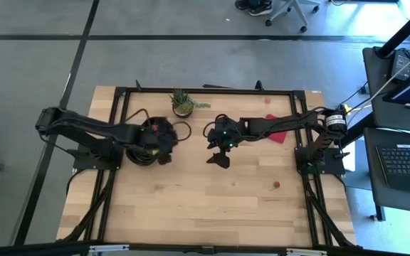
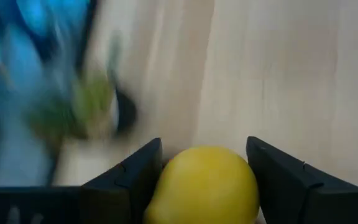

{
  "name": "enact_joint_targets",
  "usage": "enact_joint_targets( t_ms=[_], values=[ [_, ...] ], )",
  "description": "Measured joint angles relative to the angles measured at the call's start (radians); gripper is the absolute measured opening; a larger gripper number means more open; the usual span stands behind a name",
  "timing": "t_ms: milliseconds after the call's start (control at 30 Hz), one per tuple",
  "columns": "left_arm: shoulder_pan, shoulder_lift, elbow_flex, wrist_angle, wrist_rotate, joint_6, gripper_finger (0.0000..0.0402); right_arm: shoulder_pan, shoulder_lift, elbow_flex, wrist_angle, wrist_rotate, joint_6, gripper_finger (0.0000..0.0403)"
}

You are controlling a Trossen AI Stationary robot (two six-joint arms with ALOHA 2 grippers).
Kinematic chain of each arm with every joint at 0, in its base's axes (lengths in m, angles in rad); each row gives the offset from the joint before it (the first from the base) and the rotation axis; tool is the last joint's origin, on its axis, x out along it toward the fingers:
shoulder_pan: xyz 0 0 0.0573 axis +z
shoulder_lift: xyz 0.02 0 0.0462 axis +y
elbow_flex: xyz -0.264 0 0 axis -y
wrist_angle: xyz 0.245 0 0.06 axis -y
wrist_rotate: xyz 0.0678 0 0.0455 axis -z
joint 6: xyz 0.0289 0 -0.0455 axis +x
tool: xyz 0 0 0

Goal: Pick and placing Produce into tupperware
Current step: Put the yellow lemon into the black container

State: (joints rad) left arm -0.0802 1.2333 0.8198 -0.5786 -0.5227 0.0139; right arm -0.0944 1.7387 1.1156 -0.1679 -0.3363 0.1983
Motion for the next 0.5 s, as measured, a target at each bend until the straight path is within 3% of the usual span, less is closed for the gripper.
enact_joint_targets(
  t_ms=[100,200,500],
  values=[
    [0.022,-0.010,0.039,-0.253,0.060,-0.296,0.0206,0.000,0.000,0.000,-0.001,0.000,-0.001,0.0361],
    [0.053,-0.012,0.029,-0.413,0.081,-0.473,0.0206,0.000,0.000,0.000,-0.001,0.001,-0.002,0.0361],
    [0.141,-0.010,-0.091,-0.408,0.223,-0.548,0.0229,0.000,0.000,0.000,-0.002,0.002,0.005,0.0361]
  ],
)
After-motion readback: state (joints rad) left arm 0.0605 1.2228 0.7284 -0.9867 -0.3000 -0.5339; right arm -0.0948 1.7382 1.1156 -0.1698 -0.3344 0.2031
